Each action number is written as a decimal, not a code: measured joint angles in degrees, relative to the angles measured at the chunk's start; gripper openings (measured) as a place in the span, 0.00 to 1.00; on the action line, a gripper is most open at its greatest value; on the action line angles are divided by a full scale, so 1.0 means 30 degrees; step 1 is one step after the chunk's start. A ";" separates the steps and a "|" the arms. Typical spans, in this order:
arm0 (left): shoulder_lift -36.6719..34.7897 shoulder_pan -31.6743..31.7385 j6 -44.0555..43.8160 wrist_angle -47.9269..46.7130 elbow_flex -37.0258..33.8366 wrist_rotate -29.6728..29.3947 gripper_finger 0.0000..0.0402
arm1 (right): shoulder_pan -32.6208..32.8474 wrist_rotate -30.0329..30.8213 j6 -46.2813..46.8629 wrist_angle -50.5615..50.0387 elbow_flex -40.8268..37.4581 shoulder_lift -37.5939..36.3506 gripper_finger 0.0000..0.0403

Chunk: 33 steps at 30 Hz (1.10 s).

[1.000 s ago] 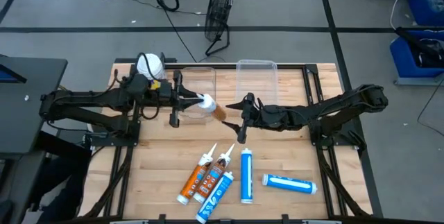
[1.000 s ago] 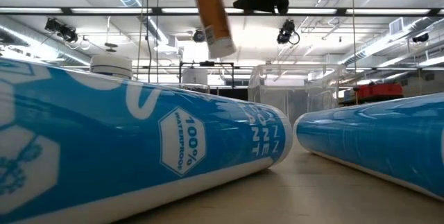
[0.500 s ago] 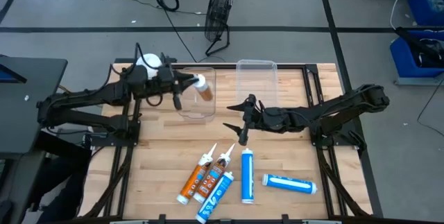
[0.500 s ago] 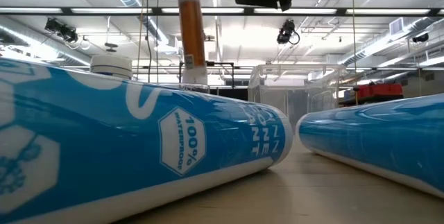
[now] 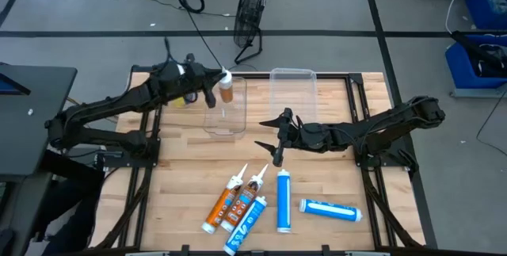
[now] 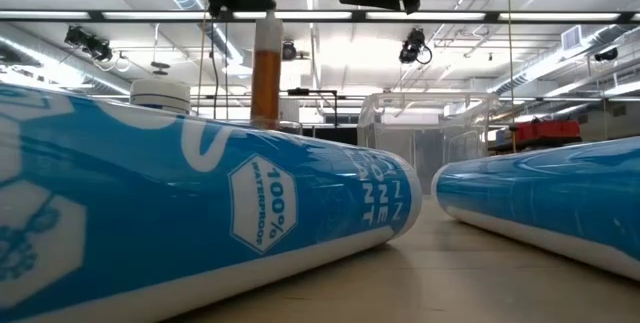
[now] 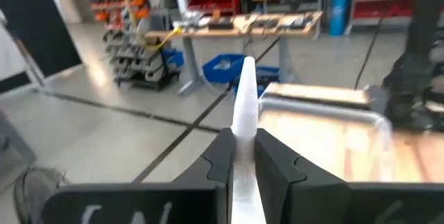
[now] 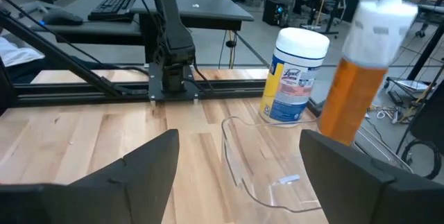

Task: Pick & place silicon tubes, Sealant and Lysol wipes
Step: Put the top right orange sealant into the left transparent bin

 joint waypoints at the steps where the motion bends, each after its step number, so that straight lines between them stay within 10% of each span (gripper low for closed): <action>1: 0.0284 0.0209 -0.0067 -0.0071 0.0000 0.0042 0.10 | 0.0000 0.0000 0.0003 -0.0001 0.0000 0.0000 0.75; 33: 0.5283 0.2506 -0.1975 0.4686 -0.1026 0.1032 0.10 | 0.0240 -0.0015 -0.0011 -0.0126 -0.0007 0.0015 0.75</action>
